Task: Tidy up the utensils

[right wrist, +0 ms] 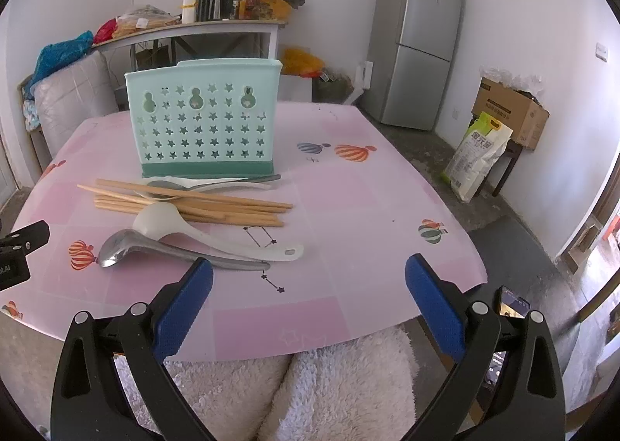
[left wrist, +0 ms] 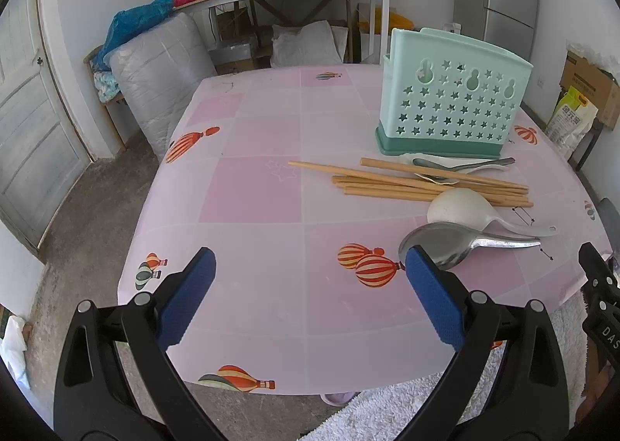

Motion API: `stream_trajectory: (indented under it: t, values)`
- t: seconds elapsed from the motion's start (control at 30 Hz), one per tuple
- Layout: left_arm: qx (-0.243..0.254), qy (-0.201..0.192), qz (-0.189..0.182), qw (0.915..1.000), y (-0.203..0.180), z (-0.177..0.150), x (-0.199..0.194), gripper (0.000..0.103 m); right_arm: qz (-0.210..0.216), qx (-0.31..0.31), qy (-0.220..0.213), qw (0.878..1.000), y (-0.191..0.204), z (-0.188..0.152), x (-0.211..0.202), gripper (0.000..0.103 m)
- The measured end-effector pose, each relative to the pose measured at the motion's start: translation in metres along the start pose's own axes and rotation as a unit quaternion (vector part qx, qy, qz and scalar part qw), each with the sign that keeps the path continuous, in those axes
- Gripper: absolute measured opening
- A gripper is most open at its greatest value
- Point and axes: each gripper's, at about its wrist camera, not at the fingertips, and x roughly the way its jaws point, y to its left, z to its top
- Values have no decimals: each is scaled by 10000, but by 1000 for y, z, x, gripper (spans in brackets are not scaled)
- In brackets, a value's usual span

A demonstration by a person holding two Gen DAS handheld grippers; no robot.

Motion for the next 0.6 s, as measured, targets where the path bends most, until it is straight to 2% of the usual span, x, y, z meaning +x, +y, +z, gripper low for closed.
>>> stream_trajectory:
  t: [0.6]
  values:
    - [21,-64,33,10000,1,3,2,94,-30,22,-87,10000,-2,2,-4,97]
